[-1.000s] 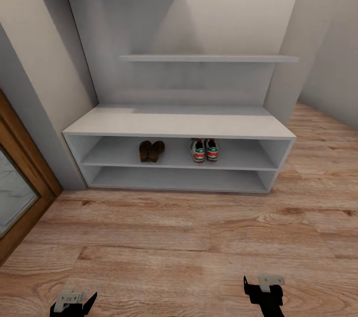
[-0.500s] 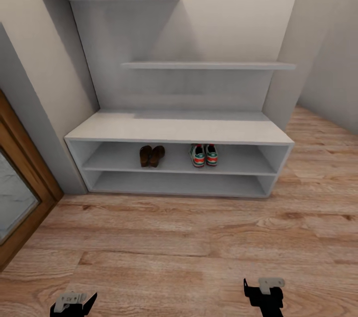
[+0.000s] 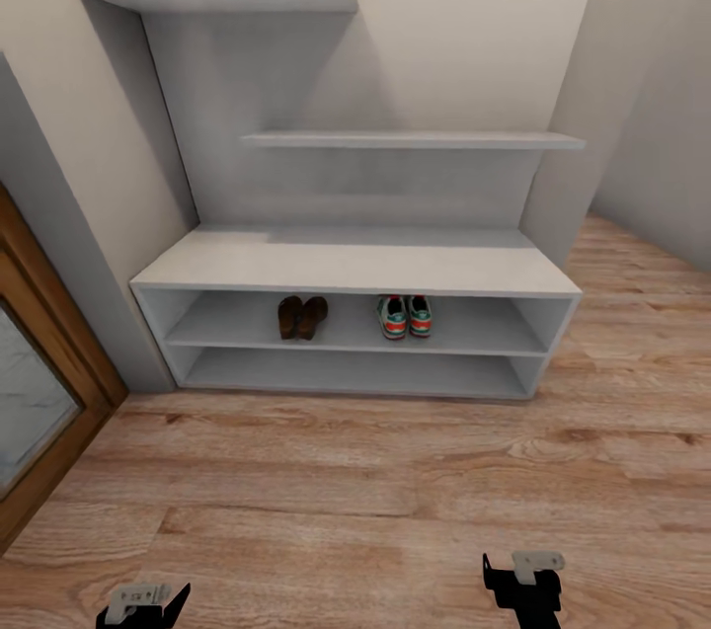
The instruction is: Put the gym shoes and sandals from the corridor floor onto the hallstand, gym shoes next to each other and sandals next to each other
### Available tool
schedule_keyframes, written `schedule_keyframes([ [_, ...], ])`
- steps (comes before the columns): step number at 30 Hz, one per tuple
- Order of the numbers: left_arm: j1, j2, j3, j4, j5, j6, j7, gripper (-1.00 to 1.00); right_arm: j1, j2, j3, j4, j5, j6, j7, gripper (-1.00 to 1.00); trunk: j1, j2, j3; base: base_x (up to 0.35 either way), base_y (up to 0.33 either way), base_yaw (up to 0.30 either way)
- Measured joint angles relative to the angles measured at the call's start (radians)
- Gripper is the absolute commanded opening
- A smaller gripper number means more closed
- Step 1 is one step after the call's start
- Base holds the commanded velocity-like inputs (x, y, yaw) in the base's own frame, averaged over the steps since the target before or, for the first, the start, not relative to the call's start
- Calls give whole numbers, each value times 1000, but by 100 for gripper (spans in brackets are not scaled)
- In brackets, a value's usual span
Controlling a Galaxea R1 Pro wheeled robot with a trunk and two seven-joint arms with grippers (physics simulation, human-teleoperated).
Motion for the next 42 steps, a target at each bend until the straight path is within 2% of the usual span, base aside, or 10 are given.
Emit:
schedule_keyframes([
  [14, 0, 1, 1, 0, 0, 0, 6, 100, 5, 10, -1, 1, 0, 6, 1, 100, -54, 98, 44, 0, 0, 0],
  [27, 0, 1, 1, 0, 1, 0, 6, 100, 71, 18, -2, 1, -1, 7, -2, 100, -104, 189, 85, 0, 0, 0],
  [29, 0, 1, 1, 0, 1, 0, 6, 100, 80, 36, 0, 1, 0, 10, -8, 100, -111, 203, 91, 0, 0, 0],
  [33, 0, 0, 1, 0, 1, 0, 7, 100, 90, 89, 1, 0, -2, 13, -16, 100, -127, 231, 103, 0, 0, 0],
  [34, 0, 0, 1, 0, 1, 0, 7, 100, 90, 89, -1, 0, -3, 13, -16, 100, -130, 238, 107, 0, 0, 0],
  [38, 0, 2, 1, 0, 1, 0, 7, 100, 96, 152, -1, 0, -4, 16, -19, 100, -146, 266, 119, 0, 0, 0],
  [42, 0, 3, 1, 0, 1, 0, 7, 100, 97, 178, -2, 0, -5, 16, -20, 100, -161, 294, 132, 0, 0, 0],
])
